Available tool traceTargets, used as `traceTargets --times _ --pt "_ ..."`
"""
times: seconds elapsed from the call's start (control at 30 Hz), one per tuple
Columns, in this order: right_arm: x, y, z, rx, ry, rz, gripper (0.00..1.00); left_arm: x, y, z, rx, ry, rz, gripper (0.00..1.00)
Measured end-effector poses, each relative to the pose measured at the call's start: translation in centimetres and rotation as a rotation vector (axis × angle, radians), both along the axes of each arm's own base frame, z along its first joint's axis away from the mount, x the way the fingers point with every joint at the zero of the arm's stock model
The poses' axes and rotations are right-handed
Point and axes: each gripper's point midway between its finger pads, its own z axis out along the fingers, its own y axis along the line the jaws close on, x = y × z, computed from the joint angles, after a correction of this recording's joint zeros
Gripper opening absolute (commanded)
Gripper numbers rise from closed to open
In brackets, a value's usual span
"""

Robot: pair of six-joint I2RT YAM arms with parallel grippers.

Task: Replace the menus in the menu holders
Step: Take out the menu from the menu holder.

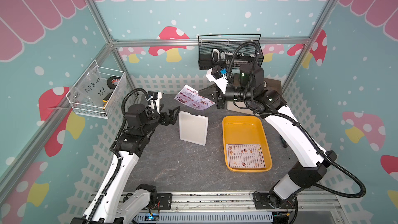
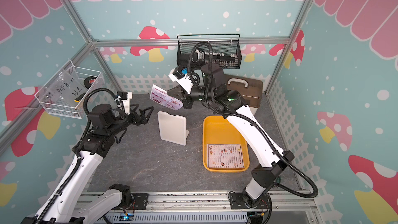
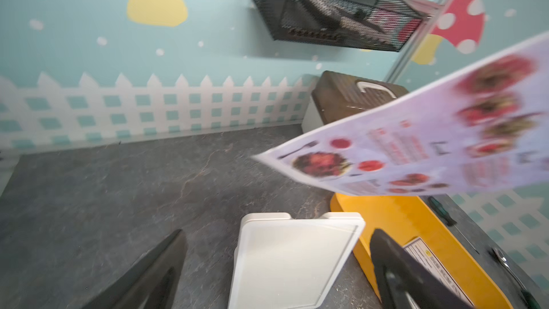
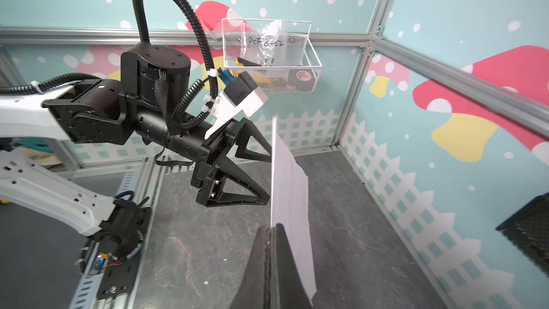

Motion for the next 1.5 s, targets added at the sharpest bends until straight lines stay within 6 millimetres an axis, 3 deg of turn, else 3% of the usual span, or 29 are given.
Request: traceTargets --times 0.13,0.27,0.57,0.67,0.77,0.97,1.2,1.3,1.43,1.5 --pt "-0.1 0.5 -3.5 -0.042 0.110 0.027 0.00 -2.0 -1.5 2.0 0.044 -0.065 -0.137 0.98" --pt "0.1 1.0 -6.5 -0.087 0.188 0.037 0.00 -3.2 -3.0 2.2 0.068 -0.069 -0.260 0.99" --pt "-0.5 1.5 -7.8 -0.104 0.230 0.078 0.00 -1.4 -4.9 -3.1 0.060 0.119 -0.397 0.97" --pt "-0.6 1.5 -8.2 -0.110 0.240 0.083 0.00 -0.9 -4.9 -4.1 0.065 0.146 -0.401 0.96" --pt "-0.6 1.5 -8.3 -0.111 0.238 0.079 0.00 -0.9 -5.1 -3.7 0.063 0.144 -0.418 0.87" --pt "0.3 1.7 -9.1 -0.129 0.238 0.052 0.00 -1.8 -6.2 -2.7 0.032 0.134 -0.495 0.56" --pt "2.1 1.9 -11.4 -0.190 0.240 -0.007 0.00 -1.9 -6.3 -3.6 0.021 0.190 -0.510 0.49" --pt "2.7 1.8 -11.8 -0.213 0.227 -0.033 0.00 -2.0 -6.3 -3.9 0.021 0.203 -0.509 0.41" --pt "3.2 1.9 -11.9 -0.222 0.214 -0.044 0.00 -2.0 -6.3 -4.0 0.021 0.207 -0.510 0.21" --pt "3.4 2.0 -12.0 -0.225 0.211 -0.045 0.00 -2.1 -6.3 -4.0 0.019 0.210 -0.509 0.18"
